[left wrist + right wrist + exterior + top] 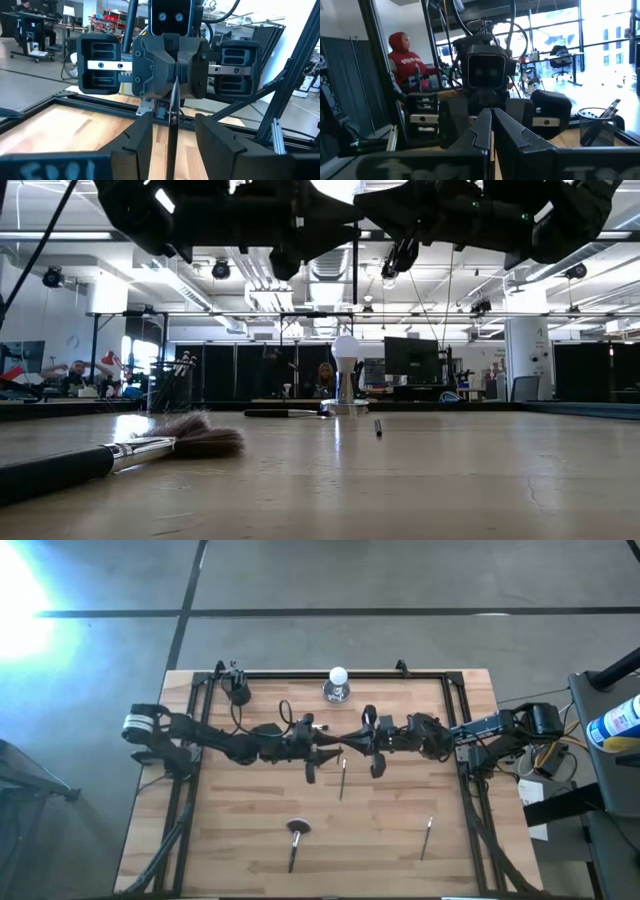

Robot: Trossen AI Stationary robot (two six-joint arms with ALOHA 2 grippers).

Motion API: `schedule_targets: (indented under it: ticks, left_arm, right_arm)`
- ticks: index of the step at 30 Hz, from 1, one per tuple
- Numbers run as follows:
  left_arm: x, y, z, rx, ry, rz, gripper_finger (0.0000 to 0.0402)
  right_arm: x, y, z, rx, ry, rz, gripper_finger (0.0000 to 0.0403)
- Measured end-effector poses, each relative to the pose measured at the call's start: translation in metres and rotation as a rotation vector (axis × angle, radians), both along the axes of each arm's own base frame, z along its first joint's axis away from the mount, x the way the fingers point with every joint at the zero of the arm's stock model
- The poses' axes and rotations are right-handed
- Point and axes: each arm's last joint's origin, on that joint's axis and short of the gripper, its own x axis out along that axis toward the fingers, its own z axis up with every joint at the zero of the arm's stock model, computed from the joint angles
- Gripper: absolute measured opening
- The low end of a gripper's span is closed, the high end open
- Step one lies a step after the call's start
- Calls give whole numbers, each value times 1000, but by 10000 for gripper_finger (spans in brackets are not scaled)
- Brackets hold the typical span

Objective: Put items in baskets/containers
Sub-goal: Put the black eyeshadow brush into the black brush holder

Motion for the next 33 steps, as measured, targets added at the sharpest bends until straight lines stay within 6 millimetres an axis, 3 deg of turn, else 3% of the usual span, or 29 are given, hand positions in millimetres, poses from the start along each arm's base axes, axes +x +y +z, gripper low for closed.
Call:
schedule_targets:
  ticks: [4,9,17,26,33]
  left_arm:
    - [2,1,4,7,-13,3,107]
    - [2,4,5,-3,-17,10,18]
    - [-12,13,21,18,-7,46,8]
    - [-57,38,13,32,23,204,7]
    - [-107,70,5,44,48,456,7]
  right_arm:
    - [0,1,1,-4,-4,16,8]
    - [1,0,3,-3,-9,12,8]
    - [1,-3,3,31,-6,-93,38]
    - [1,-5,-2,29,37,-166,96]
    - [-1,-5,-11,20,89,-169,52]
